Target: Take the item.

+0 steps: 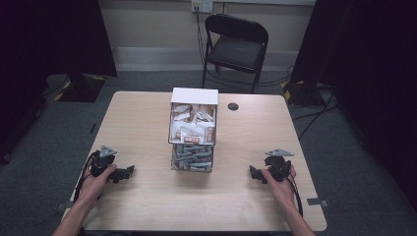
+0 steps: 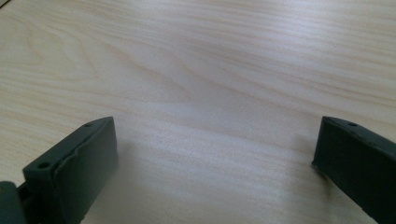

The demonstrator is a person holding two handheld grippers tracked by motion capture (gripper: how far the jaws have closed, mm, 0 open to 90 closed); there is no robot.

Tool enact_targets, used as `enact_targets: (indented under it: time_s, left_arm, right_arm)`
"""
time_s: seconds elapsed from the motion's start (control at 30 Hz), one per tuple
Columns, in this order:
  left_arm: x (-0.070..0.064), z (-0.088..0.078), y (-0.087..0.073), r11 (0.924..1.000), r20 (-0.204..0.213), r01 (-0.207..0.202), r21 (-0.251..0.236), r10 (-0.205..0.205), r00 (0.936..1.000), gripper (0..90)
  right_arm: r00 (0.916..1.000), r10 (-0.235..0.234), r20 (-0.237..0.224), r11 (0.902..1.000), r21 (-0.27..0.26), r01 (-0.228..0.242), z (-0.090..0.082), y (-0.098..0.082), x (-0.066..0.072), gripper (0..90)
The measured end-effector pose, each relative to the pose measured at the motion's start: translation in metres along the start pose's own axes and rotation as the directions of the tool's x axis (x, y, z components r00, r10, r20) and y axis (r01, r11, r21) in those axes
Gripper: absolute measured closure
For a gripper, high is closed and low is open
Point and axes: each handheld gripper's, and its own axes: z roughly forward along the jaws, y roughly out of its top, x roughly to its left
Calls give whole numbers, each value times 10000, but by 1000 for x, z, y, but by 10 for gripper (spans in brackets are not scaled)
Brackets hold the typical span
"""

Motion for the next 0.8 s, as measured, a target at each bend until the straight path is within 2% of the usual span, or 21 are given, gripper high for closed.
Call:
enact_targets:
  time_s: [0.33, 0.4, 0.47, 0.67, 0.8]
  left_arm:
    - [0, 0, 0, 10000, 2, -3, -3, 3, 10000, 0]
    - [0, 0, 0, 10000, 9, -1, -2, 1, 10000, 0]
    - [0, 0, 0, 10000, -2, 3, -2, -3, 10000, 0]
    - [0, 0, 0, 10000, 0, 4, -2, -4, 10000, 0]
    - [0, 0, 0, 10000, 4, -7, 1, 7, 10000, 0]
  right_arm:
    - [10000, 13, 24, 10000, -24, -13, 0, 0, 1, 7]
    - [10000, 52, 46, 9999, -94, -51, -1, 0, 1, 51]
    - [10000, 76, 57, 9996, -272, -74, -4, 1, 2, 157]
    - [9998, 158, -86, 9994, -296, -160, -6, 2, 3, 167]
    - [9989, 178, -439, 9987, -476, -199, -9, 3, 4, 190]
